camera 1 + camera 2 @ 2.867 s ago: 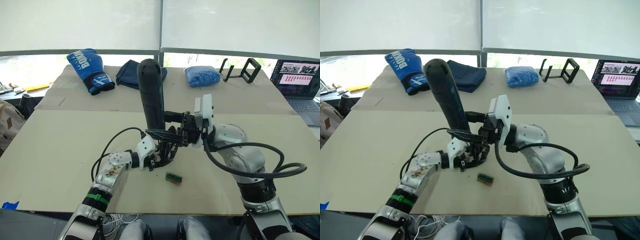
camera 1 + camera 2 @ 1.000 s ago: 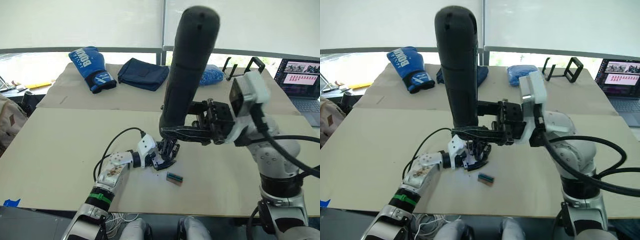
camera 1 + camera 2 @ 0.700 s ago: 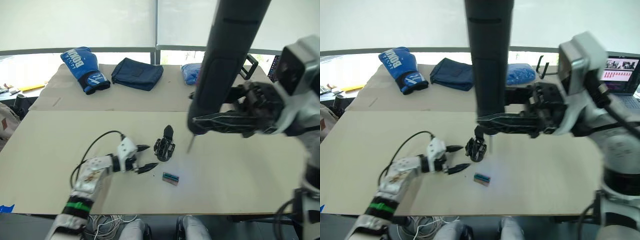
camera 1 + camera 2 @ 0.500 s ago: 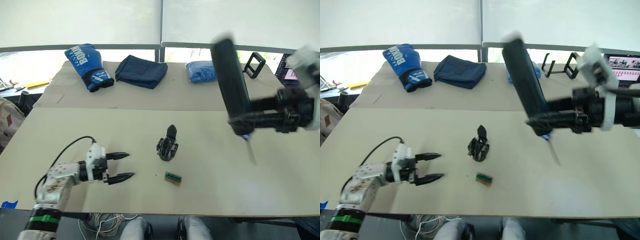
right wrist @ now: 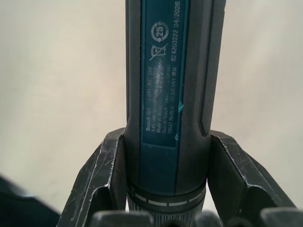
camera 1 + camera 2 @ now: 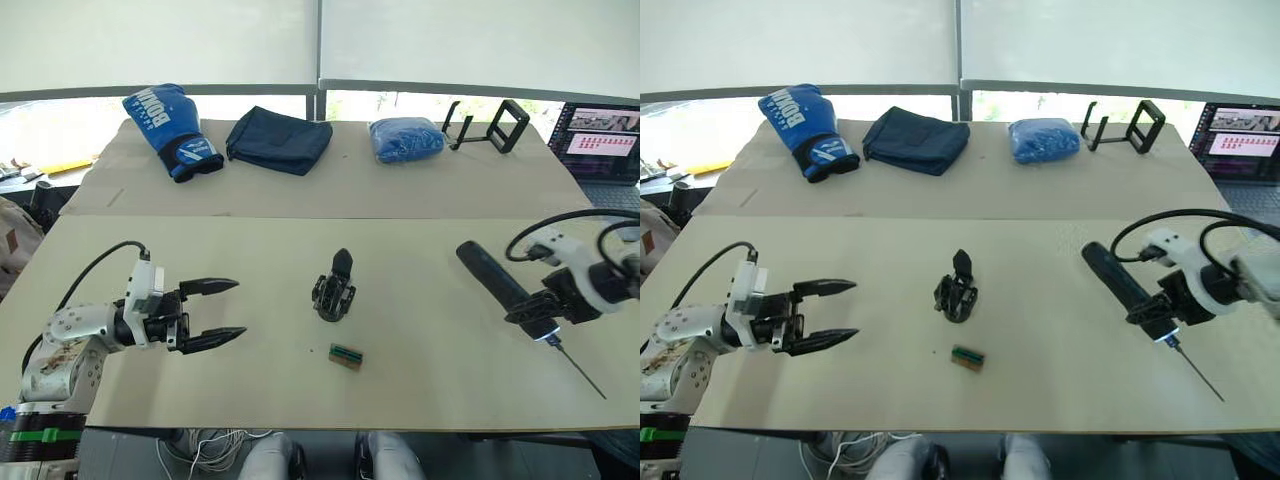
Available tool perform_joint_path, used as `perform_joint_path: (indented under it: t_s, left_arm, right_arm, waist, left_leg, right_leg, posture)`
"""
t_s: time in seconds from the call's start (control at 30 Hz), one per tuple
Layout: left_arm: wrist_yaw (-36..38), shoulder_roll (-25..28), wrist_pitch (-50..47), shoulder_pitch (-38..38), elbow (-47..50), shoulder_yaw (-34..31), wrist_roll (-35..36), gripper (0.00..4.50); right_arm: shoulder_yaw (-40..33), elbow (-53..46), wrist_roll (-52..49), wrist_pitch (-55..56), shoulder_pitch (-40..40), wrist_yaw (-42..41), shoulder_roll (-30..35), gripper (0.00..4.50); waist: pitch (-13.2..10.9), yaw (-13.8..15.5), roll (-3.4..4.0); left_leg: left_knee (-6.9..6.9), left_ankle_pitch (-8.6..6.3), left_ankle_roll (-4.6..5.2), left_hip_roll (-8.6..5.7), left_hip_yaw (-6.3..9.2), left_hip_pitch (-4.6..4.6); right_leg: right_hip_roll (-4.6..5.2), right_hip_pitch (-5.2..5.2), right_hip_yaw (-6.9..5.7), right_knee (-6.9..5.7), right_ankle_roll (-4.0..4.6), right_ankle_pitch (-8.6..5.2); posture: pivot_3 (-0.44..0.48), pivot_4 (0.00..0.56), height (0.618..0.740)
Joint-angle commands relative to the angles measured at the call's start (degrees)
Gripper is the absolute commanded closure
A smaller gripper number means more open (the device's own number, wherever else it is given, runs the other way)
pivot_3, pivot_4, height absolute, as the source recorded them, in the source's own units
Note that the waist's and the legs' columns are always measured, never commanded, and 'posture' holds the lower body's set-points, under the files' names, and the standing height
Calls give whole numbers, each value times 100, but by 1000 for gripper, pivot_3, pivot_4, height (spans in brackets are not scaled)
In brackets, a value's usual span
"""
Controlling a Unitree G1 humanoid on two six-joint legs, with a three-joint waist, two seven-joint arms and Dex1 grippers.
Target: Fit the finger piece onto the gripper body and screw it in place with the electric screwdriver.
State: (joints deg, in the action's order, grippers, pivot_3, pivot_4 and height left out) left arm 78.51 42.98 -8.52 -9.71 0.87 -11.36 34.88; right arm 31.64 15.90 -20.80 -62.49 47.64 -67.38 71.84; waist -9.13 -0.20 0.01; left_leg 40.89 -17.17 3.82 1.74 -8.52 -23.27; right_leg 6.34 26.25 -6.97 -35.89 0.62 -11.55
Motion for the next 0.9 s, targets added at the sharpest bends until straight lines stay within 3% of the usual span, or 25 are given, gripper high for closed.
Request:
perform_joint_path:
  t_s: [0.03, 0.37, 0.43, 0.53, 0.6, 0.8, 0.9]
  left_arm:
    - [-55, -6, 82, -24, 152, -139, 52, 83]
    - [-338, 283, -496, 128, 379, -278, 123, 83]
    - [-327, 341, -592, 176, 438, -294, 151, 0]
    - [-303, 403, -637, 295, 543, -327, 156, 0]
    - [-413, 465, -717, 341, 520, -367, 112, 0]
    - [-504, 752, -782, 576, 248, -437, -150, 0]
    - [-583, 891, -309, 609, -141, -523, -601, 0]
  right_arm:
    - [46, 1145, 870, 810, 390, -160, -233, 2560]
    - [-129, 2881, 1932, 1928, 638, -492, -957, 2560]
    - [-251, 2998, 2041, 2068, 627, -468, -1001, 1529]
    - [-479, 3053, 2135, 2207, 613, -516, -960, 478]
    - [-723, 2941, 2089, 2299, 621, -677, -800, 32]
    - [-1989, 2098, 1258, 3096, 181, -1538, -374, 32]
    - [-3176, 1278, 267, 3822, -449, -2171, -420, 32]
  waist:
    - [-1, -30, 2]
    - [-3, -55, 6]
    - [-3, -52, 5]
    - [-2, -56, 5]
    - [-3, -60, 7]
    - [-3, -55, 8]
    - [-3, -53, 7]
  left_leg:
    - [-1, 1, -2, 0, -3, 4]
    - [-2, 14, -21, 8, -9, 14]
    - [2, 14, -21, 7, -9, 17]
    - [6, 15, -20, 6, -9, 17]
    - [4, 15, -20, 6, -10, 21]
    - [-1, 17, -25, 9, -9, 28]
    - [-2, 17, -25, 10, -9, 35]
  right_leg:
    - [-5, -1, 2, -3, 0, 0]
    - [-28, -8, 0, -11, -28, -17]
    - [-25, -13, 1, -11, -30, -19]
    - [-22, -15, 4, -12, -25, -15]
    - [-22, -13, 8, -17, -18, -12]
    - [-25, -12, 8, -21, -15, -11]
    - [-27, -19, 7, -21, -15, -11]
  posture:
    - [0, 150, 740]
    - [0, 150, 740]
    - [0, 150, 740]
    - [0, 150, 740]
    - [0, 150, 740]
    - [0, 150, 740]
    - [0, 150, 740]
